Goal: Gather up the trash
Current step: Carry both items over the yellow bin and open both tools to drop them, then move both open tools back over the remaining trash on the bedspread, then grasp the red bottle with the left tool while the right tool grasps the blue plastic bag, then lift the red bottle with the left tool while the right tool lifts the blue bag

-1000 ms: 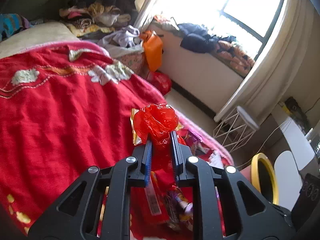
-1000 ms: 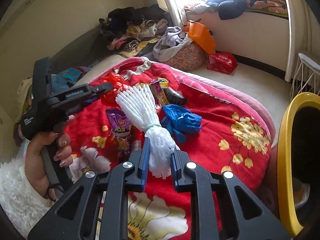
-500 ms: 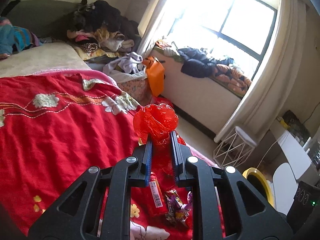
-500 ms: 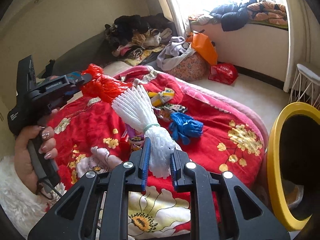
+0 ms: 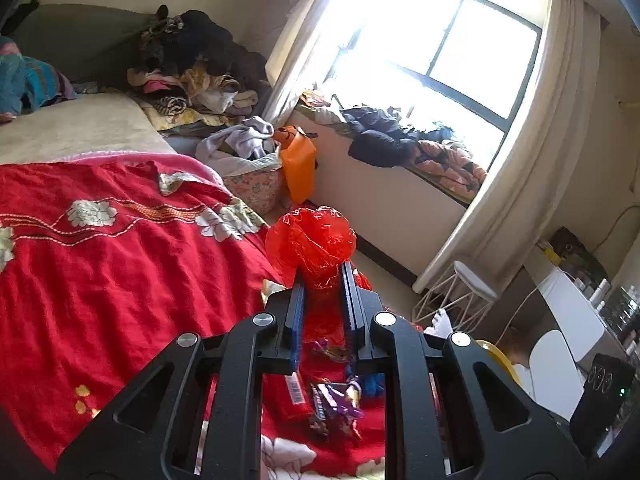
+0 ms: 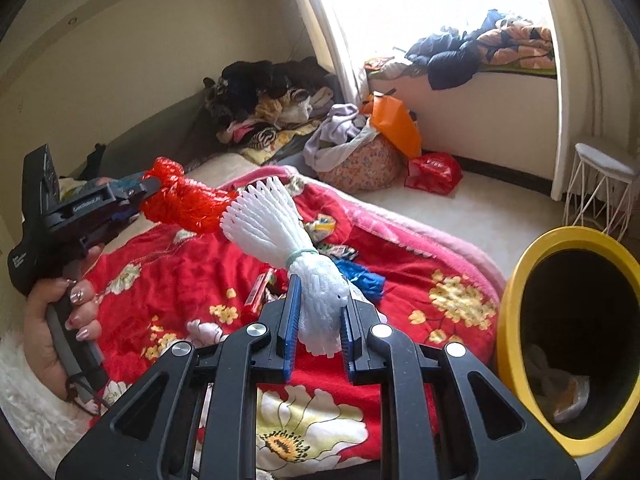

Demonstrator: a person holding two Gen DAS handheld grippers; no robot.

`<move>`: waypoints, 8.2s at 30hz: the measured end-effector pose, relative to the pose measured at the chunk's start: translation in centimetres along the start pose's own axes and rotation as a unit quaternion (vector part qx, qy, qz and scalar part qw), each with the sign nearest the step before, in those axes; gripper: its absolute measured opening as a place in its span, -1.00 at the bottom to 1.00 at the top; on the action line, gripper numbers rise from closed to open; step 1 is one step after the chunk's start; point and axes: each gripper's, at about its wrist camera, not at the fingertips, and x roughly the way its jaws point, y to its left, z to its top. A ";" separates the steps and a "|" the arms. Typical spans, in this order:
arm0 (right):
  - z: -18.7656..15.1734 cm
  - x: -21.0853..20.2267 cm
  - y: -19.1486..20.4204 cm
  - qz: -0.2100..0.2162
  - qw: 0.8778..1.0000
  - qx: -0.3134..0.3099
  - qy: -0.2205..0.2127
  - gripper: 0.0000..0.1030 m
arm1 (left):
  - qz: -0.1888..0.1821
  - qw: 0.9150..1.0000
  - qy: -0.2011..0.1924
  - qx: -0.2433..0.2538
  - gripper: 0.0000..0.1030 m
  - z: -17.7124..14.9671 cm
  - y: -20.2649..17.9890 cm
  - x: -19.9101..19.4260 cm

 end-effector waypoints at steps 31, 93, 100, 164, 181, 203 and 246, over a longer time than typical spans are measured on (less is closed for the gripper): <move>0.0 -7.3 -7.4 -0.100 0.989 0.079 -0.069 -0.67 | -0.091 0.993 0.042 0.066 -0.79 -3.5 -8.9 0.3; -7.5 -9.5 -23.2 -0.226 0.934 0.273 -0.038 -0.22 | -0.167 0.945 0.197 0.202 -0.20 -17.3 -24.5 11.9; -7.4 -9.5 -22.8 -0.231 0.934 0.269 -0.041 0.01 | -0.163 0.955 0.181 0.170 0.69 -16.3 -23.4 11.1; -1.0 0.9 -2.4 -0.079 0.997 0.023 -0.005 0.49 | 0.031 0.997 0.048 0.058 0.79 -5.5 -3.5 3.2; -0.6 8.9 -0.6 -0.051 0.997 -0.011 0.064 0.39 | 0.068 0.992 0.110 -0.008 0.75 -6.0 3.3 5.1; -2.5 17.9 -3.3 -0.035 0.986 0.067 0.150 -0.23 | 0.000 0.968 0.226 -0.106 -0.32 -10.4 5.1 10.7; -2.6 6.7 -3.6 -0.052 0.995 0.067 0.058 -0.70 | -0.008 0.982 0.154 -0.110 -0.46 -6.4 5.2 5.5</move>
